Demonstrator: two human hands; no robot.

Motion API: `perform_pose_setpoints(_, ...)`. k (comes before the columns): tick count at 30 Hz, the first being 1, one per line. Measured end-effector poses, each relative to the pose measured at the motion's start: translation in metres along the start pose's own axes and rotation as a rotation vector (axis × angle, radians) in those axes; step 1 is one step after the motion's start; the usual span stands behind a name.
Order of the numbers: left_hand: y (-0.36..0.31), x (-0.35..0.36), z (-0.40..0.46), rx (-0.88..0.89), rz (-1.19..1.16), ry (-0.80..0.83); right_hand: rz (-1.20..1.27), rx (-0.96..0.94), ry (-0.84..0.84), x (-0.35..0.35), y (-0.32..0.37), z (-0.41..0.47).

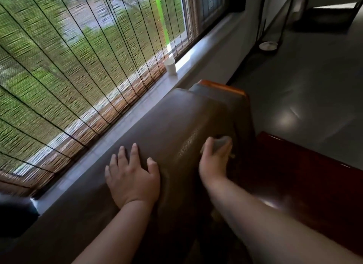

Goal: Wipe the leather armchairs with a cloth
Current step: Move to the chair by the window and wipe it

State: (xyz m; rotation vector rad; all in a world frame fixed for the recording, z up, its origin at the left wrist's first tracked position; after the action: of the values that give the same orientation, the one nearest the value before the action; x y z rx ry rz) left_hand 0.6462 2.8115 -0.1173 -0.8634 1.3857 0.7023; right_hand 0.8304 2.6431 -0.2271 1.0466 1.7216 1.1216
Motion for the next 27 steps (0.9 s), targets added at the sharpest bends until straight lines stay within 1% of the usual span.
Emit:
perform_pose_setpoints(2, 0.0, -0.001, -0.001, 0.007, 0.002, 0.001, -0.071, -0.05, 0.105, 0.029, -0.009, -0.074)
perform_pose_setpoints(3, -0.001, -0.001, -0.002, 0.006, 0.002, -0.002, -0.119, -0.034, 0.174, 0.037, -0.017, -0.09)
perform_pose_setpoints(4, -0.001, -0.002, -0.002, 0.004, 0.001, -0.006, -0.153, -0.011, 0.214, 0.038, -0.021, -0.086)
perform_pose_setpoints(5, -0.001, -0.002, -0.002, 0.002, -0.003, -0.006, -0.173, 0.009, 0.205, 0.031, -0.015, -0.065)
perform_pose_setpoints(6, -0.001, -0.002, -0.002, 0.002, -0.003, -0.006, -0.162, 0.035, 0.157, 0.018, -0.005, -0.036)
perform_pose_setpoints(8, -0.002, -0.001, 0.0, 0.007, 0.004, -0.007, -0.047, 0.094, 0.022, -0.017, 0.011, 0.031)
perform_pose_setpoints(10, -0.003, -0.001, 0.001, 0.006, -0.002, -0.013, 0.05, 0.183, 0.011, -0.037, 0.011, 0.068)
perform_pose_setpoints(12, -0.001, -0.001, 0.001, 0.004, -0.005, -0.016, 0.109, 0.176, 0.01, -0.031, -0.003, 0.057)
perform_pose_setpoints(15, 0.002, 0.001, 0.0, 0.009, 0.002, -0.013, 0.069, 0.116, -0.007, 0.006, -0.046, -0.031)
perform_pose_setpoints(17, 0.003, 0.001, 0.0, -0.004, -0.002, -0.012, 0.02, 0.175, 0.039, 0.021, -0.077, -0.065)
perform_pose_setpoints(18, 0.002, 0.002, 0.0, -0.008, -0.005, -0.01, 0.04, 0.218, 0.033, 0.018, -0.08, -0.058)
perform_pose_setpoints(21, -0.004, 0.001, 0.002, 0.003, -0.006, -0.019, 0.171, 0.389, -0.162, -0.017, -0.066, 0.016)
perform_pose_setpoints(22, -0.005, 0.001, 0.002, 0.005, -0.006, -0.02, 0.192, 0.398, -0.215, -0.026, -0.057, 0.036)
perform_pose_setpoints(23, -0.005, 0.002, 0.002, 0.003, -0.005, -0.018, 0.183, 0.38, -0.226, -0.031, -0.047, 0.043)
perform_pose_setpoints(24, -0.004, 0.003, 0.002, -0.002, -0.002, -0.013, 0.179, 0.334, -0.195, -0.028, -0.039, 0.037)
perform_pose_setpoints(25, -0.001, 0.004, 0.002, -0.008, 0.003, -0.011, 0.133, 0.233, -0.147, -0.016, -0.034, 0.02)
perform_pose_setpoints(27, 0.002, 0.005, 0.002, -0.008, 0.003, -0.009, 0.017, -0.017, 0.008, 0.018, -0.017, -0.051)
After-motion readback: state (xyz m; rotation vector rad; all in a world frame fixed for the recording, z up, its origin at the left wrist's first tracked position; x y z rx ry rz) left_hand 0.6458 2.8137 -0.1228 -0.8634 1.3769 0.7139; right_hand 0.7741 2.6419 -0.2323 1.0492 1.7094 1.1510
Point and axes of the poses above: each hand's wrist, its own z-axis towards the middle knuckle, its own x-axis out of the palm, y = z × x, the point moved 8 cm from there along z, towards the middle knuckle, and after that the axes turned 10 degrees about y, right-handed, at the moved point
